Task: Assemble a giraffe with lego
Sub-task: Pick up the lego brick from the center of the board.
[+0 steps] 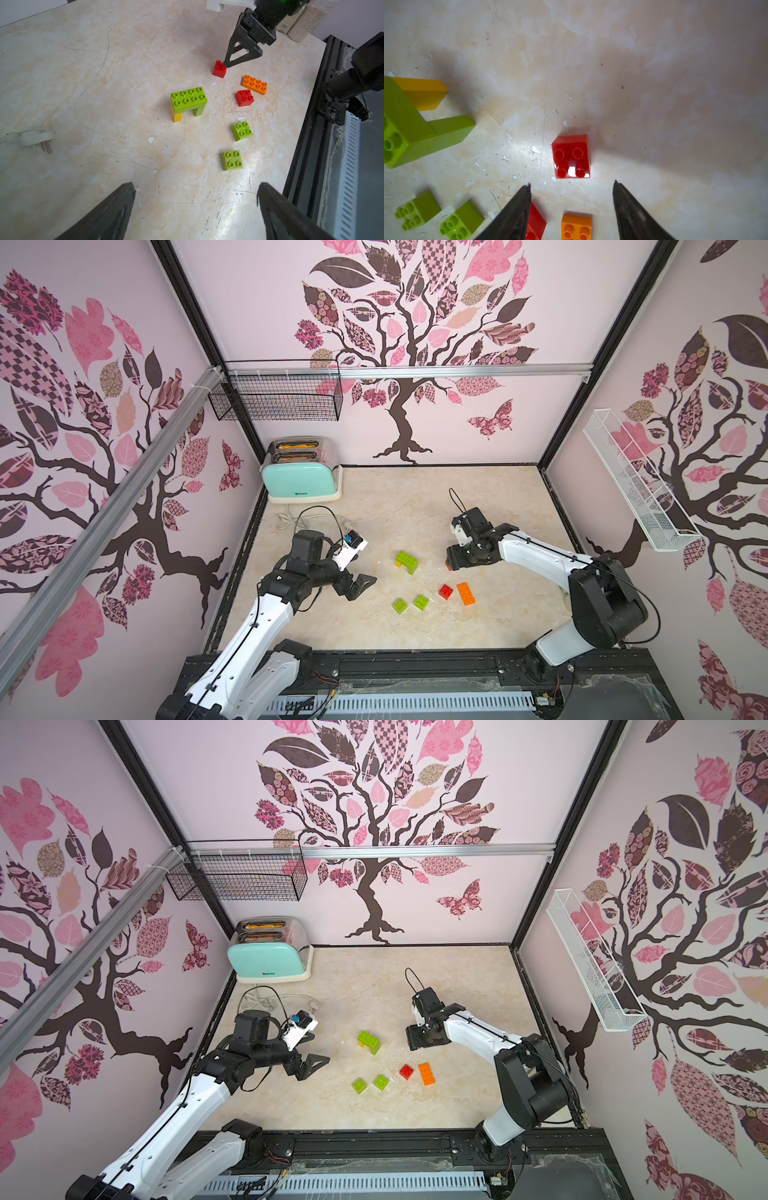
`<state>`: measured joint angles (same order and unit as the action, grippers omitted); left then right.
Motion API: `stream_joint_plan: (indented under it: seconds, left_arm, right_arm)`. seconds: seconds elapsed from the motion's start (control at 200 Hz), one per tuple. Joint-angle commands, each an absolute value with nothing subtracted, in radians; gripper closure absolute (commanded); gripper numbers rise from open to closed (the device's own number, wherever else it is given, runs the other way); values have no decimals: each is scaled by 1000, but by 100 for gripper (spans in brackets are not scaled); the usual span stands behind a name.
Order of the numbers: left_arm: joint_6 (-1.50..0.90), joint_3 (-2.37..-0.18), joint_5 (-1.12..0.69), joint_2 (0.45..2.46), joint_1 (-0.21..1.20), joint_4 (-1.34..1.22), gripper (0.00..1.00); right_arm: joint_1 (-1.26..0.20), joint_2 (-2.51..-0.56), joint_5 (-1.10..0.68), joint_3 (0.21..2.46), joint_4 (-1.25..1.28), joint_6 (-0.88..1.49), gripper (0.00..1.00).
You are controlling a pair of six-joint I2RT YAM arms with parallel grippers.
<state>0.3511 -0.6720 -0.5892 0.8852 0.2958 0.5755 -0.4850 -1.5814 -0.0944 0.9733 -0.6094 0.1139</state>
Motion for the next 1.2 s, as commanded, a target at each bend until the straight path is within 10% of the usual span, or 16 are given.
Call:
stream_joint_plan:
  seconds: [0.0,1.195]
  left_arm:
    - [342,-666,-601,886,293,557,2]
    - [345,-665,-606,888,300,552,2]
  right_arm:
    - [-502,-1641,-63,1025,-613,113,40]
    - [-552,-1676,-14,1174,-800,83,75]
